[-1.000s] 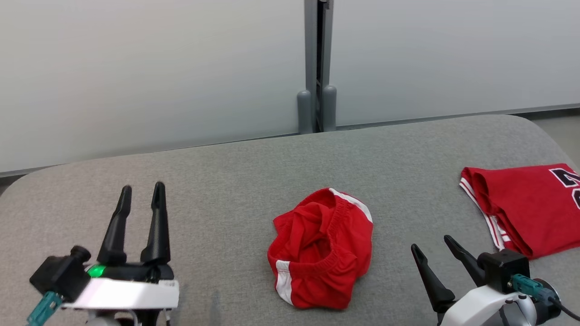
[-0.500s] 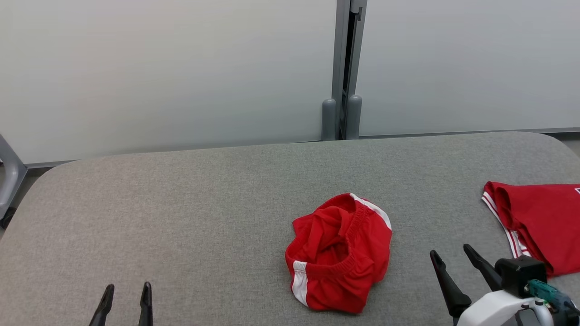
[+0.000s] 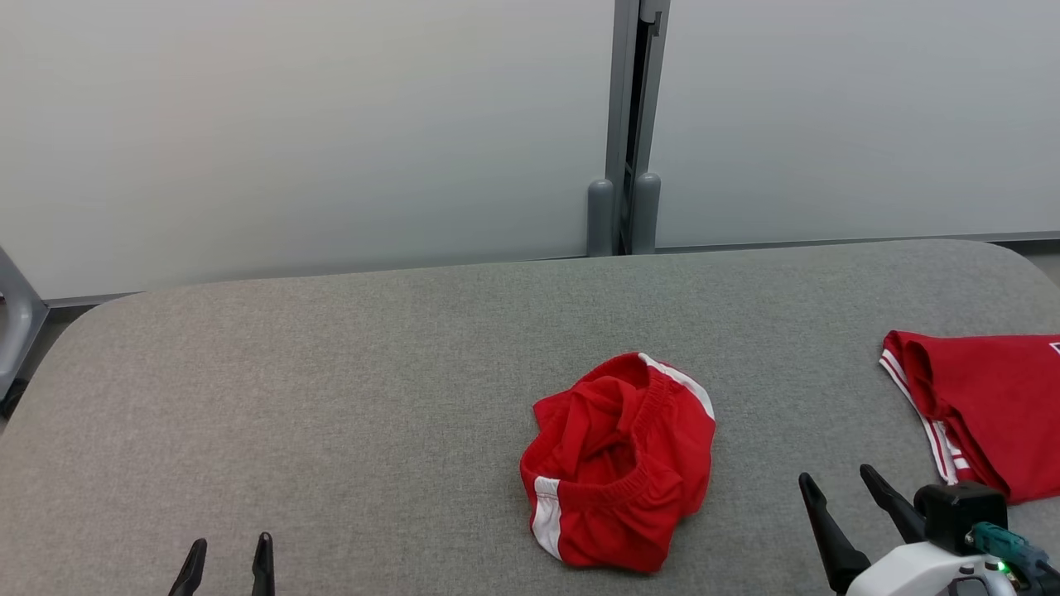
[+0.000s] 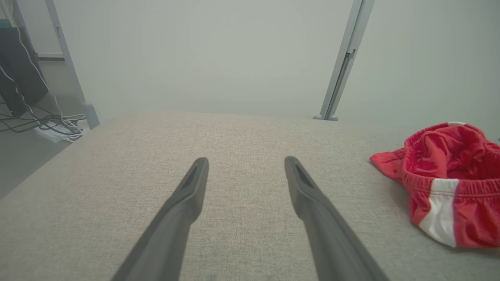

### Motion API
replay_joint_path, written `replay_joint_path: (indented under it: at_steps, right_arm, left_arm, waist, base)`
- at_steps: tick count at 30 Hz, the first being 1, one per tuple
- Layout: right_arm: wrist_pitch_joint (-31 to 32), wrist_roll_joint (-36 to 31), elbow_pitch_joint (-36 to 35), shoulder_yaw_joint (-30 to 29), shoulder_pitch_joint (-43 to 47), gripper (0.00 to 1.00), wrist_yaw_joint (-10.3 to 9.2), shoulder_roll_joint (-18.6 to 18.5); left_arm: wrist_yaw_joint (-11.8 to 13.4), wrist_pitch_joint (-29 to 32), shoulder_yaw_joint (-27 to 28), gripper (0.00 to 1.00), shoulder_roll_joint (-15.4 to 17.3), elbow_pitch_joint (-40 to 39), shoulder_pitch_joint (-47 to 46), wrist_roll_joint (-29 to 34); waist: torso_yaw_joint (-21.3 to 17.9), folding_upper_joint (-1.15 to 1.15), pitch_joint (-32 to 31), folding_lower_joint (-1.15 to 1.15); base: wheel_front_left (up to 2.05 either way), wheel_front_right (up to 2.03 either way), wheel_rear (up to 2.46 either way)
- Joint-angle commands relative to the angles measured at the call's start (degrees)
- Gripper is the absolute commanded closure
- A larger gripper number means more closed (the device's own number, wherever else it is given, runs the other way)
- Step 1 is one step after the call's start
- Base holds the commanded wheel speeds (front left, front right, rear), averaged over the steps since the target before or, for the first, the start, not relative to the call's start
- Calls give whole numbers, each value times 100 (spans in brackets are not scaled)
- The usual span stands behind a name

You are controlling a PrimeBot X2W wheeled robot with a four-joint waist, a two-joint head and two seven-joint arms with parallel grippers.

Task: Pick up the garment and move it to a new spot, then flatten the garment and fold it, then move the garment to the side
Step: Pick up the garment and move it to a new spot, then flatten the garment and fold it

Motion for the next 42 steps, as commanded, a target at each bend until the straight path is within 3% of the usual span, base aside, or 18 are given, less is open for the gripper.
replay_joint_path:
  at_steps: [1,11,16,22,25,30,33,39,40,42]
  right_arm:
    - [-2,-23,5,-12,12,0,1,11]
    - [-106,-50,-68,27,-59,0,1,28]
    - [-170,-59,-154,70,-83,0,1,12]
    - [-138,-38,-183,188,-179,0,1,24]
    - [-106,-7,-163,244,-216,0,1,12]
    - [-112,-15,-160,219,-248,0,1,19]
    - [-118,2,-157,238,-287,0,1,30]
    - [-172,-5,-138,186,-281,0,1,48]
    - [-182,-9,-136,192,-287,0,1,52]
    - [-200,-12,-128,195,-306,0,1,56]
  left_arm:
    - [-41,17,-14,0,32,-48,-88,-49]
    - [57,127,-109,0,8,-273,-32,-100]
    - [-82,421,-388,0,-48,-482,-243,-232]
    - [-340,1458,-1354,0,-130,-356,-1017,-706]
    - [-384,2066,-1791,0,-200,-67,-1540,-1334]
    - [-391,2727,-2202,0,-198,327,-2212,-1637]
    - [-257,3247,-2318,0,-222,647,-2507,-1761]
    - [245,4082,-2388,0,-241,829,-2656,-1984]
    - [314,4185,-2397,3,-242,804,-2658,-2006]
    - [352,4195,-2400,100,-240,674,-2686,-2007]
  waist:
    - [-13,0,4,0]
    - [-113,0,31,0]
    - [-264,0,53,0]
    - [-753,0,154,0]
    - [-1082,0,229,0]
    - [-1518,0,355,0]
    - [-1829,0,449,0]
    - [-2201,0,619,0]
    - [-2228,0,633,0]
    - [-2266,0,653,0]
  base:
    - [0,0,0]
    - [0,0,0]
    - [0,0,0]
    - [0,0,0]
    - [0,0,0]
    - [0,0,0]
    - [0,0,0]
    - [0,0,0]
    - [0,0,0]
    - [0,0,0]
